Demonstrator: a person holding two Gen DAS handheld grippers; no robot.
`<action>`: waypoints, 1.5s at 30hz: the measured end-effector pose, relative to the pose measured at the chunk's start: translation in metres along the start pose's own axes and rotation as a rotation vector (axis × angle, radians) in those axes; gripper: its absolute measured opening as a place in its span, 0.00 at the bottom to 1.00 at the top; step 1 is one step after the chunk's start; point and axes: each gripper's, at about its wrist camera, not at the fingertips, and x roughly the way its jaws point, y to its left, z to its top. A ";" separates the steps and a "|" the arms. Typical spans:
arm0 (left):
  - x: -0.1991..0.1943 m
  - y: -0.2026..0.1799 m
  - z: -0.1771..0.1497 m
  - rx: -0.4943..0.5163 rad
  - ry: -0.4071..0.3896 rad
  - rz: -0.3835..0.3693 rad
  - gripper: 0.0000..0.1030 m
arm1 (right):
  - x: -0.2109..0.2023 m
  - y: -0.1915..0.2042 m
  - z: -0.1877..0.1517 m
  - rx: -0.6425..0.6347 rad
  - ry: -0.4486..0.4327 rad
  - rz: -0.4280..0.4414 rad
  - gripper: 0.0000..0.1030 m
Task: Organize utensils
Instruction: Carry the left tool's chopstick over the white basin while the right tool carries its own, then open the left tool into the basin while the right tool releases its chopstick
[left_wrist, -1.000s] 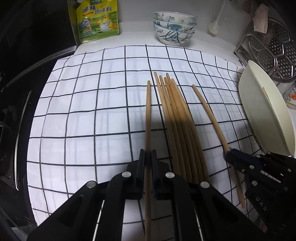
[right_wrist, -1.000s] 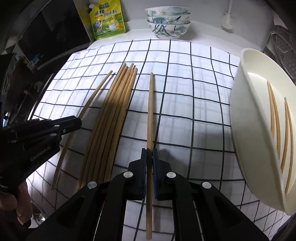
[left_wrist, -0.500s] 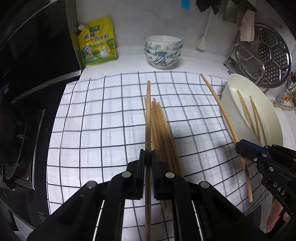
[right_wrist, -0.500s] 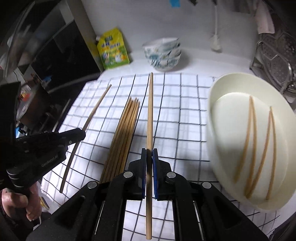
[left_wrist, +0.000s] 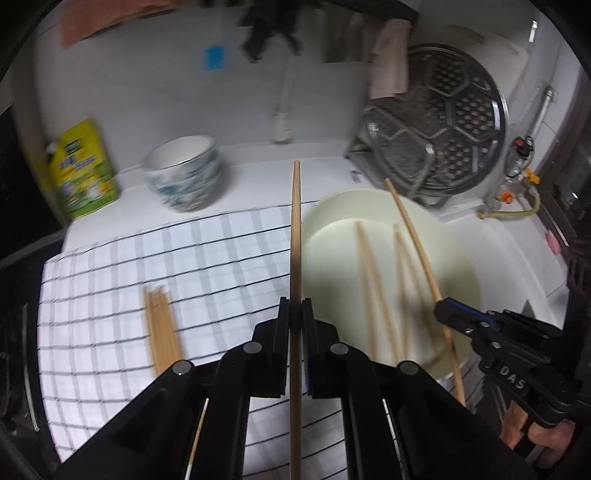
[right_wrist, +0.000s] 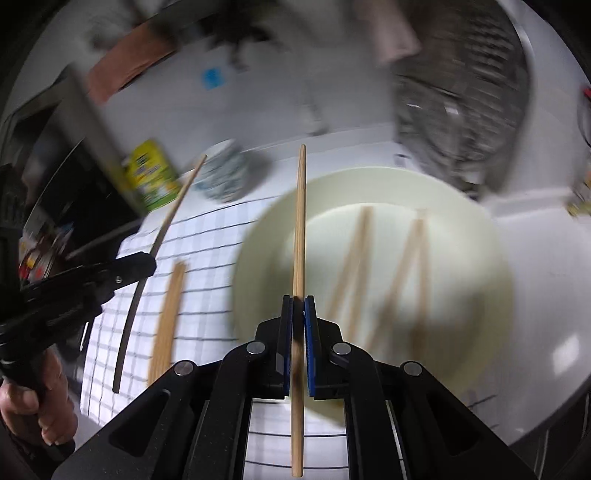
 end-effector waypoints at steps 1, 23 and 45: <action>0.008 -0.013 0.007 0.014 0.001 -0.018 0.07 | -0.001 -0.010 0.002 0.012 -0.003 -0.014 0.06; 0.130 -0.100 0.031 0.117 0.150 -0.012 0.08 | 0.056 -0.111 0.013 0.143 0.098 -0.027 0.06; 0.069 -0.062 0.020 0.042 0.073 0.098 0.66 | 0.023 -0.082 0.001 0.116 0.049 -0.010 0.36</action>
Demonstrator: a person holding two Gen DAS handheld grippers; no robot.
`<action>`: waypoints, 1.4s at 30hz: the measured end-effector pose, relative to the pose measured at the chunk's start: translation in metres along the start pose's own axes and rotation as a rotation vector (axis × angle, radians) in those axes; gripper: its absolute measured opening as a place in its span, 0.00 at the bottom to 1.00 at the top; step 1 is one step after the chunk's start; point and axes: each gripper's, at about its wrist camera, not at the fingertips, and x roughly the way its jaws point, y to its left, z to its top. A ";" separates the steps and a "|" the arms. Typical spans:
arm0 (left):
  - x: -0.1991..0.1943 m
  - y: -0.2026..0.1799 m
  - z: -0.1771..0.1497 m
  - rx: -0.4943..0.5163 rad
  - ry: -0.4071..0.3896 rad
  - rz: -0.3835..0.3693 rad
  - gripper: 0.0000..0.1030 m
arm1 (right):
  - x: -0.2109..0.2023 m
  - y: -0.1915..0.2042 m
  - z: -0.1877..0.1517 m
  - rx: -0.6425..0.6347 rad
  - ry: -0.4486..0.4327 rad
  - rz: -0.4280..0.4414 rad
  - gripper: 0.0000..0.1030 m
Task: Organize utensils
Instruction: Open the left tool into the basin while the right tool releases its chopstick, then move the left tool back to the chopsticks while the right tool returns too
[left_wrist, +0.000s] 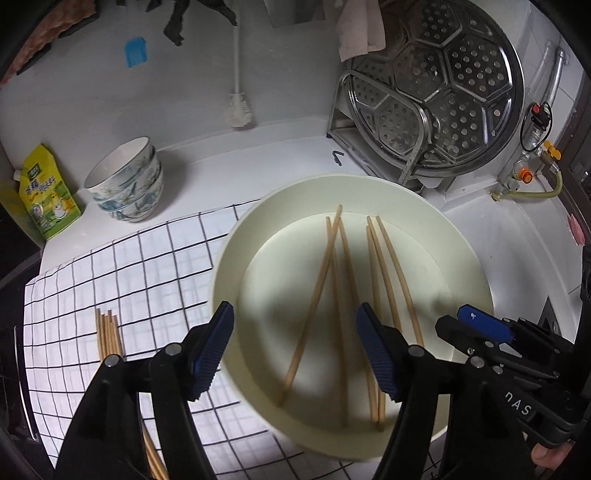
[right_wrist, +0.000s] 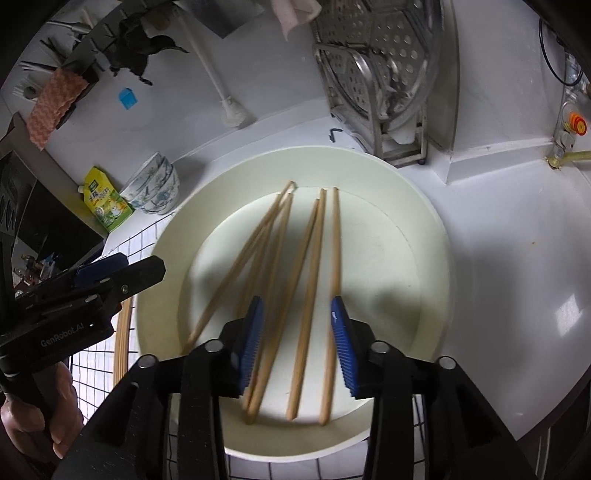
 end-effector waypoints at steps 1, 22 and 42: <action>-0.004 0.004 -0.002 -0.005 -0.005 0.005 0.67 | -0.001 0.003 -0.001 -0.003 -0.002 0.002 0.36; -0.078 0.152 -0.064 -0.175 -0.048 0.144 0.77 | 0.006 0.144 -0.030 -0.187 0.021 0.079 0.44; -0.050 0.273 -0.141 -0.253 0.062 0.176 0.80 | 0.085 0.253 -0.087 -0.288 0.163 0.049 0.46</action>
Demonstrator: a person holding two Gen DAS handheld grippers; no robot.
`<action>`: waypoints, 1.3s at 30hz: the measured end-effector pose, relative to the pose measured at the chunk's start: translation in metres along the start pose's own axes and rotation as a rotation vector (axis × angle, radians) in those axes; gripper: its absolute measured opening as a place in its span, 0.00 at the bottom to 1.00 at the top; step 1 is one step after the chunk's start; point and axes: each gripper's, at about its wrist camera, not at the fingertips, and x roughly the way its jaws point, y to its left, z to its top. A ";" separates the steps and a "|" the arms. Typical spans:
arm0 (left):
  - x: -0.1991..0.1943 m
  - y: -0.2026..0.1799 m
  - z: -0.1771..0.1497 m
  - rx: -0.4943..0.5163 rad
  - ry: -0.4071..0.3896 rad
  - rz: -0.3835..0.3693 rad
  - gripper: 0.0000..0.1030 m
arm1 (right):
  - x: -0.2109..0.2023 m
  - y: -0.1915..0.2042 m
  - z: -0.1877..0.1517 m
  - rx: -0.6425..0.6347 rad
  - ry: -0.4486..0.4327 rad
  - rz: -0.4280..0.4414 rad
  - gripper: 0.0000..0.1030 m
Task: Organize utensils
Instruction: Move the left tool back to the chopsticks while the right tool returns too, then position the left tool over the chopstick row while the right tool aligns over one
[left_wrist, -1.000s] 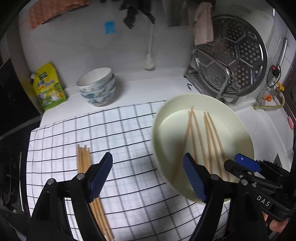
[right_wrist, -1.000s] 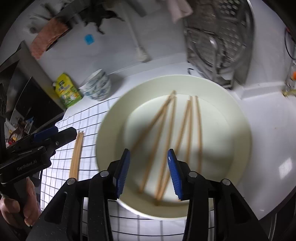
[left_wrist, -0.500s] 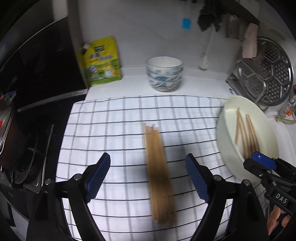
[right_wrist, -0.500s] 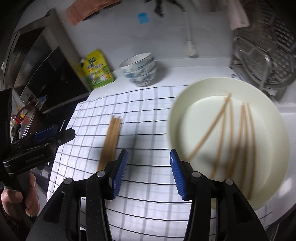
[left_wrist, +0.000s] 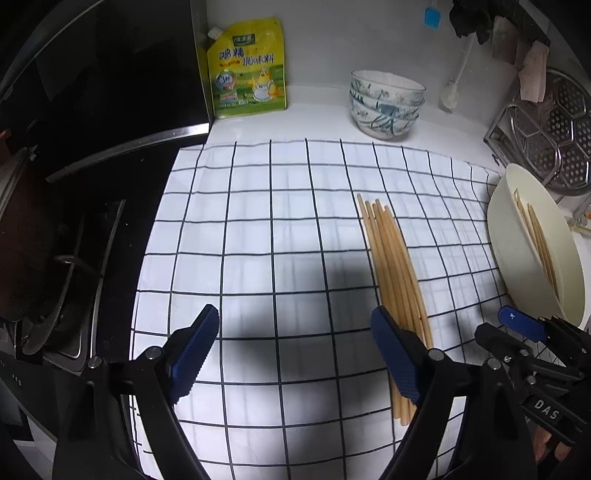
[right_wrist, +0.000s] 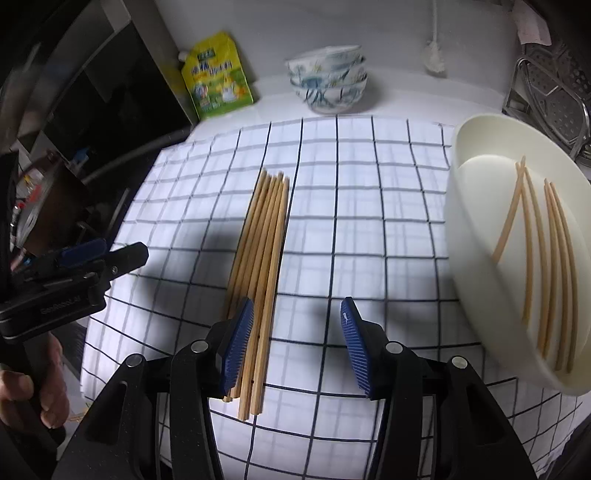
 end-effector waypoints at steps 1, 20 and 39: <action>0.002 0.001 -0.001 0.004 0.003 -0.005 0.80 | 0.005 0.003 -0.002 -0.001 0.006 -0.011 0.46; 0.029 -0.007 -0.007 0.068 0.041 -0.060 0.80 | 0.042 0.015 -0.019 -0.018 0.053 -0.114 0.46; 0.050 -0.031 -0.015 0.102 0.069 -0.082 0.80 | 0.039 -0.005 -0.022 0.012 0.035 -0.115 0.46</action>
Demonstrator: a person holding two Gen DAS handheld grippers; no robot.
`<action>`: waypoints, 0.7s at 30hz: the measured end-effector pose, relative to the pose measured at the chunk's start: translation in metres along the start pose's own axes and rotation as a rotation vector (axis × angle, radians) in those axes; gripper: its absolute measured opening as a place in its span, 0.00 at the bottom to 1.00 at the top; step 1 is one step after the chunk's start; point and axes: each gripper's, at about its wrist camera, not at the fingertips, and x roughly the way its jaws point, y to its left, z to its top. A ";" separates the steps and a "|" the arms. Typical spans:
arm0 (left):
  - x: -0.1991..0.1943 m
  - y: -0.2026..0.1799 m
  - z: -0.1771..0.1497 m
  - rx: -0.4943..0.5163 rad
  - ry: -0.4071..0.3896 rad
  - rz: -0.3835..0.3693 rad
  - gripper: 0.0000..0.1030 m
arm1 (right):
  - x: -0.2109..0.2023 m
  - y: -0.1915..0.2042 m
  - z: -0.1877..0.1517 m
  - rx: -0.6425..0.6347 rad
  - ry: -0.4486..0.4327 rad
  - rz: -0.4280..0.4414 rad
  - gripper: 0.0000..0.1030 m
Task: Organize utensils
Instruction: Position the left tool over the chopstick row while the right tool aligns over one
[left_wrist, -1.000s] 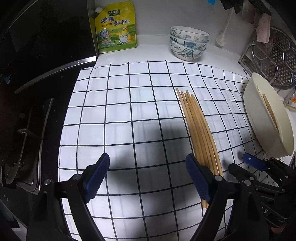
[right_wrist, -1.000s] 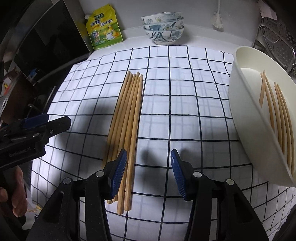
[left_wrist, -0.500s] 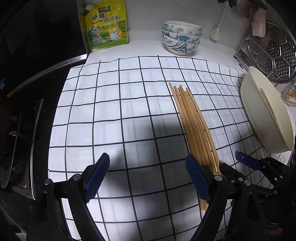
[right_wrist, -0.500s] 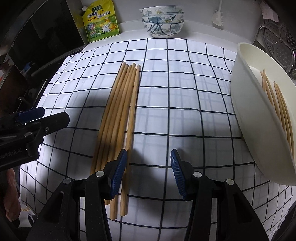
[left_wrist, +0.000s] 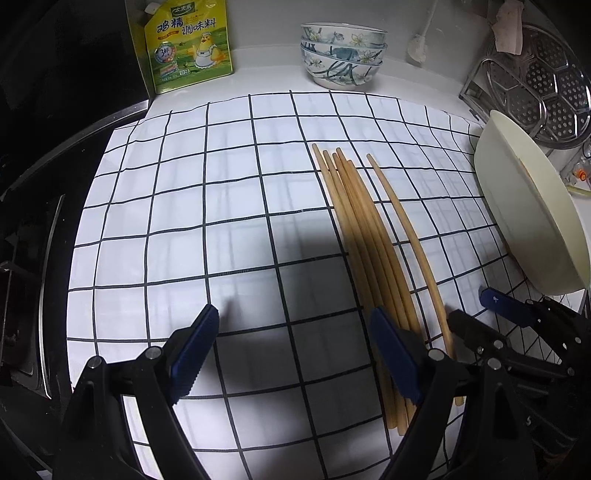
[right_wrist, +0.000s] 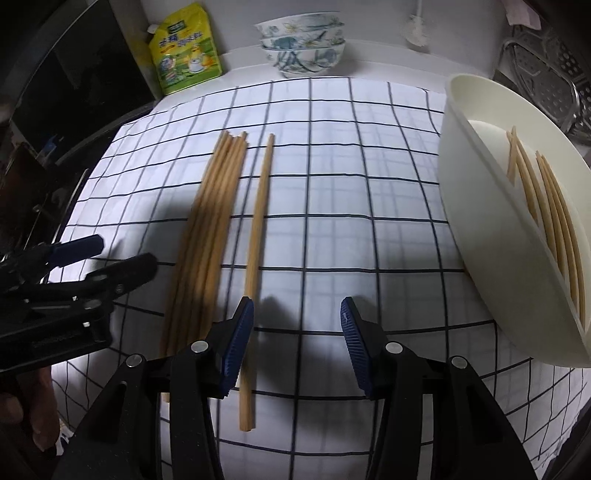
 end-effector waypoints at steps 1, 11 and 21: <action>0.000 0.000 0.000 -0.001 -0.001 -0.001 0.80 | 0.000 0.001 -0.001 -0.006 0.000 0.000 0.46; 0.005 -0.002 0.000 0.004 0.008 0.006 0.80 | 0.005 0.007 0.001 -0.038 0.001 -0.038 0.46; 0.015 -0.010 -0.002 0.018 0.010 0.011 0.81 | 0.002 -0.015 -0.001 0.013 0.002 -0.051 0.46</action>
